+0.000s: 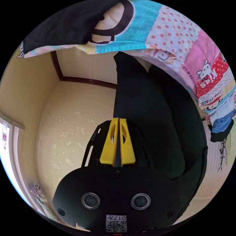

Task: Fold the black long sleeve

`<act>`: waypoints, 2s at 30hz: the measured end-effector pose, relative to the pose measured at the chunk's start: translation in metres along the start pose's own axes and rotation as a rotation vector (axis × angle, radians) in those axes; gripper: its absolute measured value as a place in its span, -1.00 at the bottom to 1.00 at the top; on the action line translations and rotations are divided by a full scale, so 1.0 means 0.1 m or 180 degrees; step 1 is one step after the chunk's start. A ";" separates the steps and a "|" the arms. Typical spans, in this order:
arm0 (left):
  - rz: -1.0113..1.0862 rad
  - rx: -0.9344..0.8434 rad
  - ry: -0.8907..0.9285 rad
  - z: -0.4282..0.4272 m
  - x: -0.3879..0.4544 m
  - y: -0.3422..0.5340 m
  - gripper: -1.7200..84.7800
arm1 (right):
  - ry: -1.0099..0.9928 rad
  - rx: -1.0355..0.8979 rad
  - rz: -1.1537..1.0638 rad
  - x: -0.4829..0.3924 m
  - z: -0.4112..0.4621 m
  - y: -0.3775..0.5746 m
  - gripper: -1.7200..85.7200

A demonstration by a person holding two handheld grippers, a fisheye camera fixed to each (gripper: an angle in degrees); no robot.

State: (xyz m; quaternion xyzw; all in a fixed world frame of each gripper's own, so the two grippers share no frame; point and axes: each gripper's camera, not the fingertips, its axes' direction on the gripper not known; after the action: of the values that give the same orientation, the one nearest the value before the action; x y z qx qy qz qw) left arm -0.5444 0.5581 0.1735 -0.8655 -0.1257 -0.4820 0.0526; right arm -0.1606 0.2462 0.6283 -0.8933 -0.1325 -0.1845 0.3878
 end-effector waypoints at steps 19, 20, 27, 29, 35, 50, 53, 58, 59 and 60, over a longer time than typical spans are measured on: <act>-0.0534 0.2634 0.2900 0.11 -2.48 0.09 -0.66 | 0.1174 0.0410 -0.0158 -2.00 1.20 0.25 -0.95; -0.0512 0.2628 0.3144 0.15 -2.59 -0.03 -0.65 | 0.1170 0.0442 -0.0127 -1.99 1.24 0.29 -0.95; -0.0475 0.2407 0.2999 0.24 -2.16 -0.77 -0.58 | 0.0874 0.0705 0.0381 -1.68 1.96 1.05 -0.95; -0.0791 0.2445 0.2671 0.29 -1.96 -0.78 -0.59 | 0.0823 0.0752 0.0529 -1.57 2.12 1.25 -0.95; -0.1220 0.2671 0.1902 0.37 -1.30 -0.54 -0.77 | 0.0594 0.1094 0.0789 -1.29 2.43 1.72 -0.95; 0.1763 0.4337 0.3174 0.50 0.78 1.98 -0.95 | 0.0748 0.1527 0.0076 -0.49 1.88 1.77 -0.95; 0.2491 0.4701 0.2672 0.58 1.70 2.64 -0.97 | 0.0626 0.1882 -0.0588 -0.63 1.41 1.99 -0.95; 0.4536 0.4656 0.2765 0.70 2.91 3.51 -0.97 | 0.0795 0.1996 -0.1859 -1.24 0.98 2.48 -0.91; 0.5008 0.4691 0.2791 0.80 3.06 3.76 -0.97 | 0.0784 0.1954 -0.2052 -1.34 0.96 2.52 -0.90; 0.5450 0.4699 0.2786 0.94 3.16 3.99 -0.97 | 0.0721 0.1861 -0.2506 -1.57 0.92 2.64 -0.88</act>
State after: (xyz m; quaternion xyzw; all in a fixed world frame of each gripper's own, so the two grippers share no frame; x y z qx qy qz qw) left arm -0.2012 0.2466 0.4041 -0.1940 0.2712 -0.3553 0.8732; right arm -0.1806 0.1242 0.3322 -0.6038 -0.4627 -0.3678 0.5348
